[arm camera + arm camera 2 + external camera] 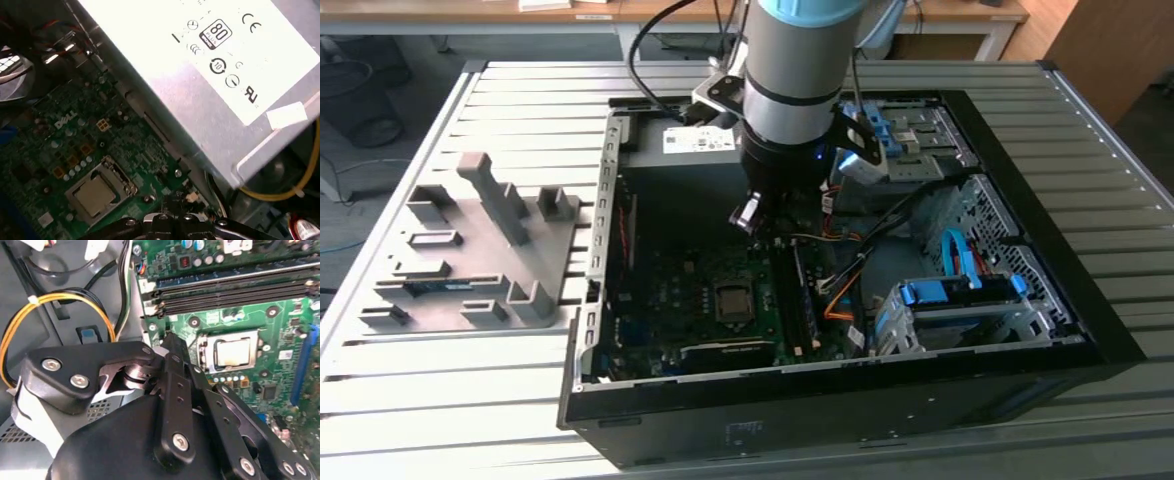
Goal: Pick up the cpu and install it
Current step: 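Install the first cpu locking lever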
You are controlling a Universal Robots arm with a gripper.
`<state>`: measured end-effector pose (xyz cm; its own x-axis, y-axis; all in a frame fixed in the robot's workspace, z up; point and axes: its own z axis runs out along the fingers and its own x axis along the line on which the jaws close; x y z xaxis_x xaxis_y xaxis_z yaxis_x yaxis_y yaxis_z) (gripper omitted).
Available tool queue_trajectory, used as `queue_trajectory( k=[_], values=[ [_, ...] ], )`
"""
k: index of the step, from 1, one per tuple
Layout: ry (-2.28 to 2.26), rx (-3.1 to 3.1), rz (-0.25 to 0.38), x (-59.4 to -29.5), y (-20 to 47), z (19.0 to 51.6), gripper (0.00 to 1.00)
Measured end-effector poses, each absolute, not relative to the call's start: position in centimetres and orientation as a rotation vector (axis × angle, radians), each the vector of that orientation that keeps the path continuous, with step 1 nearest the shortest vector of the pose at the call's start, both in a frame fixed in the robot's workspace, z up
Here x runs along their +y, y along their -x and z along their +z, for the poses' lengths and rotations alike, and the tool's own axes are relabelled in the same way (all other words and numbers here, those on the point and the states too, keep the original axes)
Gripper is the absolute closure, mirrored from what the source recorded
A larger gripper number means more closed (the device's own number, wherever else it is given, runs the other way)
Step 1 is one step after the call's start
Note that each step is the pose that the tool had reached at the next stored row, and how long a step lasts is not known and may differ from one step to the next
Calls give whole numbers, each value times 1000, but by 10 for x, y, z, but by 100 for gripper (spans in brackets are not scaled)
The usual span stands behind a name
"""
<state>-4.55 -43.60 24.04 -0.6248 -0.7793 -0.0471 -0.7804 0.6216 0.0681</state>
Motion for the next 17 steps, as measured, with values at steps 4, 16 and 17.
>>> queue_trajectory(
  k=[4, 16, 17],
  values=[
    [1356, 2816, 128, -431, 48, 236, 90],
    [1362, 2818, 117, -455, 54, 235, 90],
    [1362, 2818, 117, -458, 54, 235, 90]
  ],
)
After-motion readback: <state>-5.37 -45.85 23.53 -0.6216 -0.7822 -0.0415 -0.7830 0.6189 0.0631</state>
